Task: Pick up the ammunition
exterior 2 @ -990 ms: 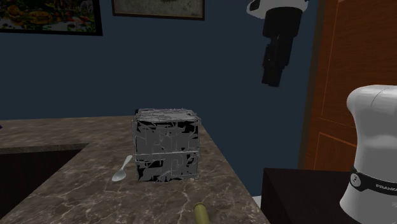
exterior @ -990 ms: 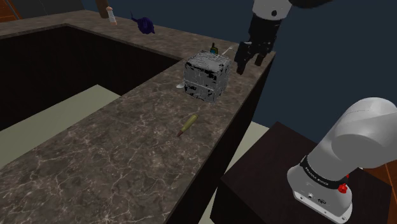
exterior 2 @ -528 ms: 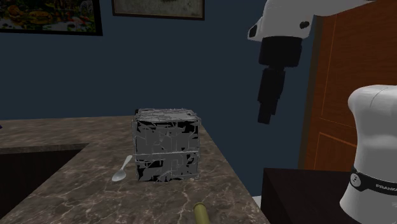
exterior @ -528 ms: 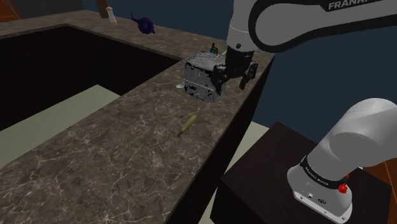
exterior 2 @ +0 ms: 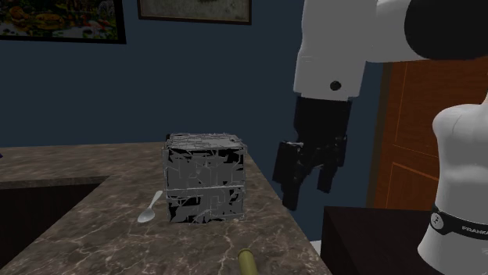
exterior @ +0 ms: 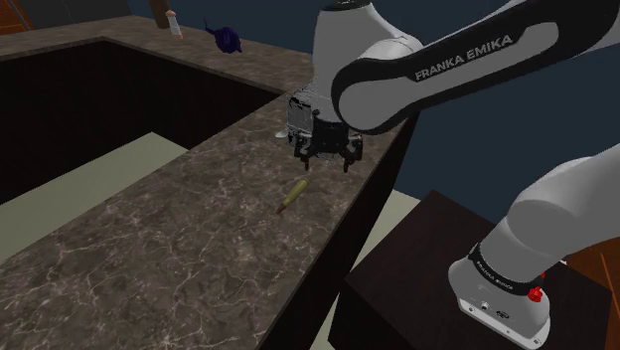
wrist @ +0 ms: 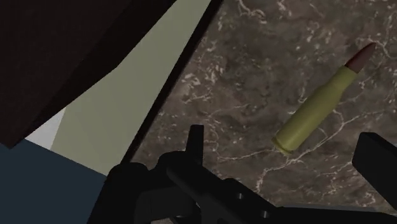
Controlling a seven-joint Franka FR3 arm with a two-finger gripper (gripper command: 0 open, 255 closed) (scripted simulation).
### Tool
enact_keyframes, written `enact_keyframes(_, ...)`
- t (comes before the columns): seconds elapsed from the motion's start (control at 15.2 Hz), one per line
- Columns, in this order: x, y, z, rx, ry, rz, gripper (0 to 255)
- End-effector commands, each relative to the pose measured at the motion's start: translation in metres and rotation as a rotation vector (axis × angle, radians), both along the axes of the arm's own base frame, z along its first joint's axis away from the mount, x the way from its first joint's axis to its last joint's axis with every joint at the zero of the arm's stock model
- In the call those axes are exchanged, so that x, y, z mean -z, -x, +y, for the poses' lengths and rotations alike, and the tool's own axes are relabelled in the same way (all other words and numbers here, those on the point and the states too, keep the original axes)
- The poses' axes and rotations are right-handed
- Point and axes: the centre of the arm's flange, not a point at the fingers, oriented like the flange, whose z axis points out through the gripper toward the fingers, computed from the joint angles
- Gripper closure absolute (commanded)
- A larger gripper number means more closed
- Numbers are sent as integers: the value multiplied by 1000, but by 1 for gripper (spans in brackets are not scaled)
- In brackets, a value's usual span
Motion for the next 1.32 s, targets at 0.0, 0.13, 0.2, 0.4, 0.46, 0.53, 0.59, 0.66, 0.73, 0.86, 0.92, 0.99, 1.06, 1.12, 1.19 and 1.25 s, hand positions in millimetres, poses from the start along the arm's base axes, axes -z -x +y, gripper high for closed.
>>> enact_keyframes(0.0, 21, -16, 10, 103, -10, -1, 0)
enact_keyframes(0.13, 40, -31, 20, 196, -16, 0, 0)
enact_keyframes(0.2, 49, -40, 25, 242, -19, 1, 0)
enact_keyframes(0.4, 78, -65, 37, 382, -28, 2, 0)
enact_keyframes(0.46, 87, -74, 40, 429, -31, 2, 0)
enact_keyframes(0.53, 97, -83, 43, 475, -34, 3, 0)
enact_keyframes(0.59, 103, -89, 44, 506, -36, 3, 0)
enact_keyframes(0.66, 108, -89, 44, 506, -36, 3, 0)
enact_keyframes(0.73, 114, -89, 44, 506, -36, 3, 0)
enact_keyframes(0.86, 124, -89, 44, 506, -36, 3, 0)
enact_keyframes(0.92, 130, -89, 44, 506, -36, 3, 0)
enact_keyframes(0.99, 135, -89, 44, 506, -36, 3, 0)
enact_keyframes(1.06, 140, -89, 44, 506, -36, 3, 0)
enact_keyframes(1.12, 143, -89, 44, 506, -36, 3, 0)
enact_keyframes(1.19, 143, -89, 44, 506, -36, 3, 0)
enact_keyframes(1.25, 143, -89, 43, 506, -36, 3, 255)
